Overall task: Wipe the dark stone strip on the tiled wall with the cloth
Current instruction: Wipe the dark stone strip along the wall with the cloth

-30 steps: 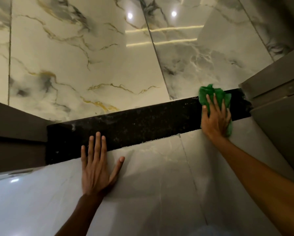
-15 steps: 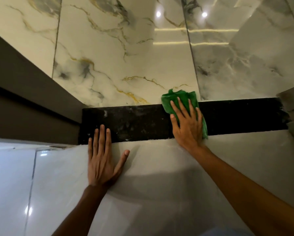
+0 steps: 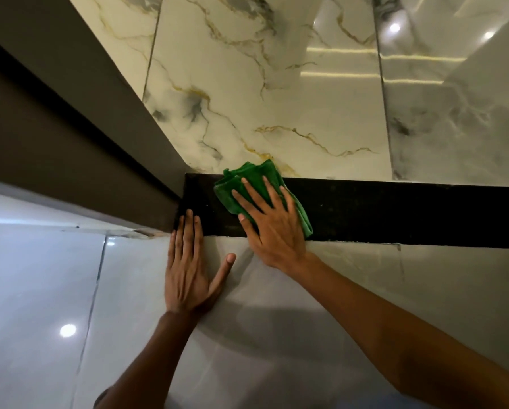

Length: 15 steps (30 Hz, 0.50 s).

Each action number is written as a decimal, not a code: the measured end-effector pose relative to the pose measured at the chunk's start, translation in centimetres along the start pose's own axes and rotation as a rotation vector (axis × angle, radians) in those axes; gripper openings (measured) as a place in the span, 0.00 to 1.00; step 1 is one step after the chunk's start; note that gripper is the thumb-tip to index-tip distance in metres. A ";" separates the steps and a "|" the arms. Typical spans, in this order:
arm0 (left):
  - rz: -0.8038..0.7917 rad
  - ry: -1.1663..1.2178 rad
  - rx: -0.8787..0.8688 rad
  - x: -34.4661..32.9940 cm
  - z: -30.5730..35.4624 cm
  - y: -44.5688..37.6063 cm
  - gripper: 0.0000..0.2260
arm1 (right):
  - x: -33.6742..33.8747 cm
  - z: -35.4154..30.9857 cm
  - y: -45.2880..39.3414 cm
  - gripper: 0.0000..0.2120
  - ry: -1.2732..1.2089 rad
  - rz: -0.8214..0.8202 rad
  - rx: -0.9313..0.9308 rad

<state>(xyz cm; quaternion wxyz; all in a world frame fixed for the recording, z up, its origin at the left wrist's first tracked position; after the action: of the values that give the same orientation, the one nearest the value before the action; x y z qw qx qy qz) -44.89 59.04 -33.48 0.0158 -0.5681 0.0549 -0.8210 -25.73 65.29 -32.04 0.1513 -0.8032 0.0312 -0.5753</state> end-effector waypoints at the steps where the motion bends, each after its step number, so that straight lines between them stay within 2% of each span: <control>1: -0.010 0.005 0.008 0.0 -0.1 0.0 0.46 | -0.1 -0.2 0.0 0.27 -0.002 -0.009 0.019; 6: -0.057 0.017 0.019 0.1 0.0 0.1 0.46 | 0.0 -0.8 0.5 0.26 -0.024 -0.062 0.155; 15: -0.041 0.029 -0.009 -0.2 0.5 -0.1 0.45 | 1.5 0.5 3.2 0.27 -0.043 -0.124 0.240</control>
<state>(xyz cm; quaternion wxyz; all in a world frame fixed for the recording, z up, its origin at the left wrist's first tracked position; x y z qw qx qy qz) -44.34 59.16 -33.52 -0.0047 -0.5574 0.0472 -0.8289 -24.33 62.02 -31.75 0.2110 -0.7917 -0.0910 -0.5660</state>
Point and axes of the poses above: each hand's wrist, its own y-axis away from the middle knuckle, its own x-axis out of the back of the hand, z = x × y, the point moved 7 cm from there along -y, towards the middle knuckle, and after that the axes turned 11 degrees about z, right-handed, at the moved point
